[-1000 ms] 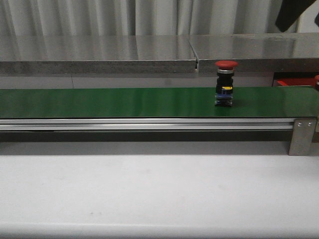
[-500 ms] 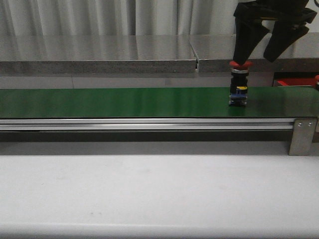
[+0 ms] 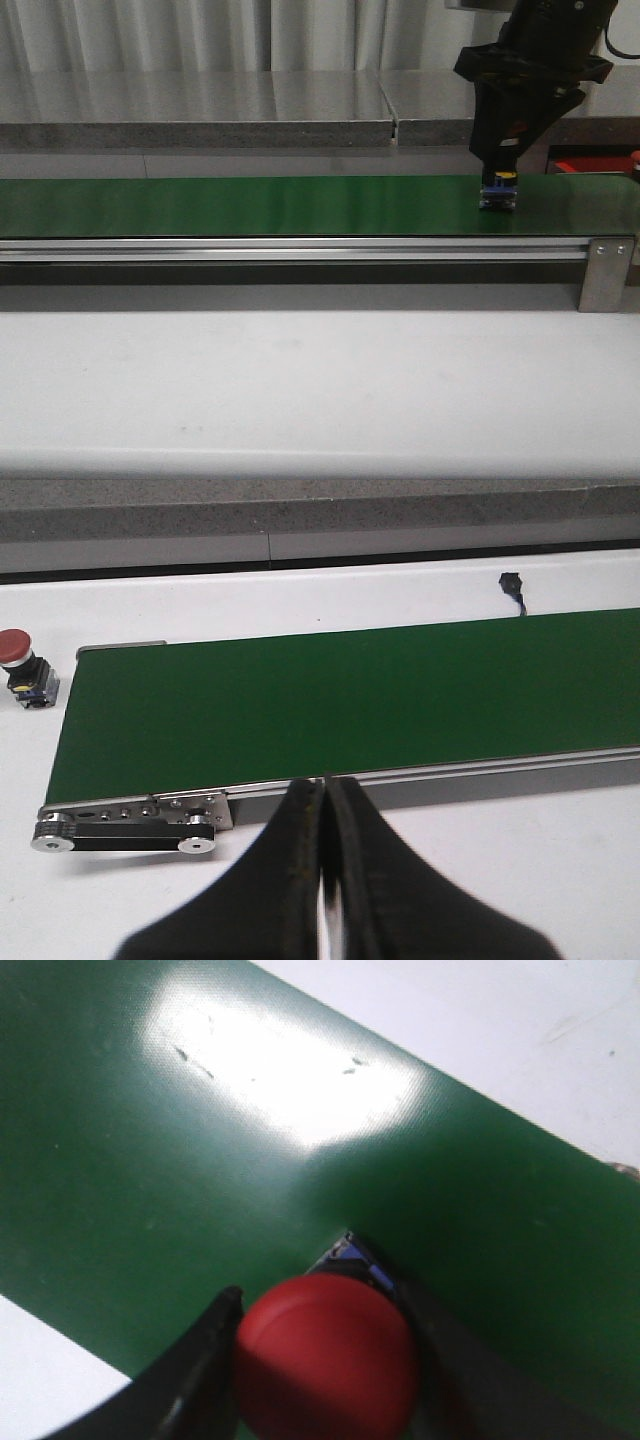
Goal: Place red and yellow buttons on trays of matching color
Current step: 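Lower the right gripper onto the red button on the belt and grasp, then carry the red button into the red tray and open the right gripper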
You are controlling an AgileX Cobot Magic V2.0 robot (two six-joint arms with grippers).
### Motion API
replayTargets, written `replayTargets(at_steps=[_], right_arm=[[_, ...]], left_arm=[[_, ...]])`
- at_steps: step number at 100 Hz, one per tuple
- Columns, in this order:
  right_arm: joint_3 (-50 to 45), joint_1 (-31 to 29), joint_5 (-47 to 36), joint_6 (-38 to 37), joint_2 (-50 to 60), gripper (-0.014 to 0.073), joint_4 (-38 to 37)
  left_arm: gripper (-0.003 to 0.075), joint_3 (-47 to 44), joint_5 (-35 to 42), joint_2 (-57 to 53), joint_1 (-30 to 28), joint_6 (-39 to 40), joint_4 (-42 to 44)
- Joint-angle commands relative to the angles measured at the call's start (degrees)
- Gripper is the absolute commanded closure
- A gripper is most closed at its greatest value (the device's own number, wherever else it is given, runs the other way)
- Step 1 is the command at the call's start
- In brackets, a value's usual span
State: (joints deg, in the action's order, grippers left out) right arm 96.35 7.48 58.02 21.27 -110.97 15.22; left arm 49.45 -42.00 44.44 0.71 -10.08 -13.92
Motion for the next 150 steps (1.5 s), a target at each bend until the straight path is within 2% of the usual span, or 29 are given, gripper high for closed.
replayTargets(at_steps=[1, 17, 48, 69, 150], right_arm=[[1.82, -0.32, -2.89, 0.42, 3.45, 0.0545, 1.09], [1.82, -3.25, -3.9, -1.11, 5.69, 0.0546, 0.97], [1.82, -16.73, -4.51, -1.71, 7.52, 0.0546, 0.97], [1.77, -21.82, -7.58, -2.56, 6.97, 0.0546, 0.97], [1.77, -24.34, -18.36, -9.52, -3.37, 0.0546, 1.11]], left_arm=[[0.0741, 1.37, 3.96, 0.19, 0.41, 0.24, -0.85], [0.0741, 1.37, 3.96, 0.19, 0.41, 0.24, -0.85], [0.0741, 1.37, 3.96, 0.19, 0.41, 0.24, -0.85], [0.0741, 1.37, 3.96, 0.19, 0.41, 0.24, -0.85], [0.0741, 1.37, 3.99, 0.19, 0.41, 0.24, -0.85]])
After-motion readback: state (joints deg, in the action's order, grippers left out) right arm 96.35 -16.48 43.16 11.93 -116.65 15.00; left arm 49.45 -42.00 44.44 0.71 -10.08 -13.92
